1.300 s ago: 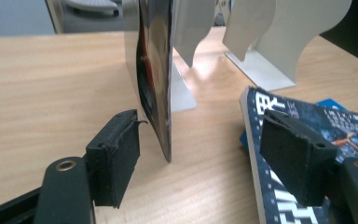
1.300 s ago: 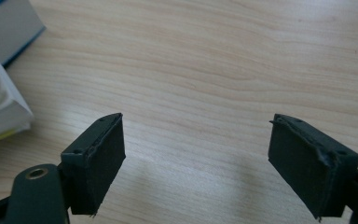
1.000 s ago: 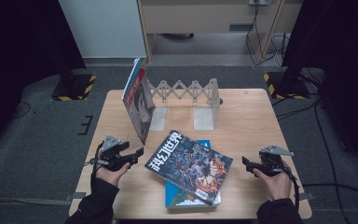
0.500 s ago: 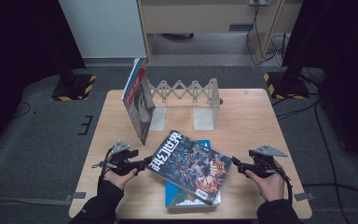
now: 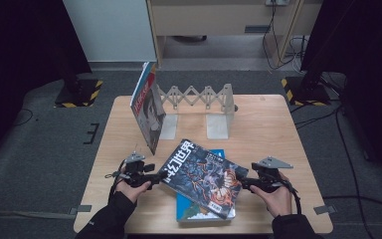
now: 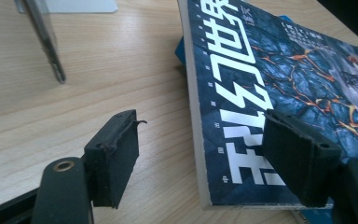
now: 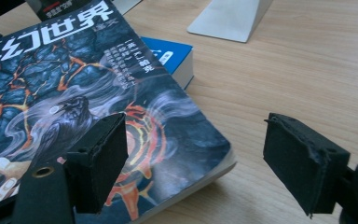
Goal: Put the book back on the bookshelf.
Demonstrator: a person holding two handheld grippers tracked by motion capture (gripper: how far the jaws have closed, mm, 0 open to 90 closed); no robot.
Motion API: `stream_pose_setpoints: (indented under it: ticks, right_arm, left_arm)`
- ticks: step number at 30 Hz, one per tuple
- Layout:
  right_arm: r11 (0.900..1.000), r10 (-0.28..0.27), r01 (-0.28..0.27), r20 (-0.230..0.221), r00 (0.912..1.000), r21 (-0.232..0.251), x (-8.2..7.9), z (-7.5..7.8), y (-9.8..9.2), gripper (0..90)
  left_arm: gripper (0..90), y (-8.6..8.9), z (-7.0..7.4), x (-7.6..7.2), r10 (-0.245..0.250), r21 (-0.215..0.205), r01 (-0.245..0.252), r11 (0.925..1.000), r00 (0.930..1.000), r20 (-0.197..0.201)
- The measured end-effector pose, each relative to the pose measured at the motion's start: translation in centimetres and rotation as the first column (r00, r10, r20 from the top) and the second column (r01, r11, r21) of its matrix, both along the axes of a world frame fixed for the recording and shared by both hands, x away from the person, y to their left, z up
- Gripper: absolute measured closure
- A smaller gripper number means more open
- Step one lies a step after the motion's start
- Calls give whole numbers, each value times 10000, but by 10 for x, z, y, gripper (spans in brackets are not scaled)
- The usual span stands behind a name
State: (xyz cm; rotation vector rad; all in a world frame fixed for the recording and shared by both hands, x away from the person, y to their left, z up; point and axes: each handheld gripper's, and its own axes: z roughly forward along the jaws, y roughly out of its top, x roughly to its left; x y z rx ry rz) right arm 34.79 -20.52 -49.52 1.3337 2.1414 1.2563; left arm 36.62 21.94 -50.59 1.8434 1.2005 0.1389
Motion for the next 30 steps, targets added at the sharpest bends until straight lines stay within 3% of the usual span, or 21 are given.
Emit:
stream_pose_setpoints:
  ticks: [9,14,24,26,30]
  right_arm:
    - [9998,187,-188,-250,9995,-34,0,-4,8,210]
    - [9996,268,-272,-412,9988,-102,1,-7,11,197]
    - [9997,177,-165,-601,9980,205,2,-10,10,184]
    - [9996,164,-149,-609,9980,242,2,-11,10,184]
    - [9996,147,-132,-601,9981,259,2,-11,10,184]
  left_arm:
    - [253,-4,-8,6,-612,-915,546,9943,9956,-707]
    - [254,-6,-11,8,-821,-1217,697,9901,9916,-1000]
    - [258,-9,-16,12,-1253,-1859,968,9778,9810,-1484]
    - [301,-10,-16,12,-1482,-2118,1115,9709,9750,-1658]
    - [332,-12,-14,11,-1468,-2062,1108,9722,9747,-1686]
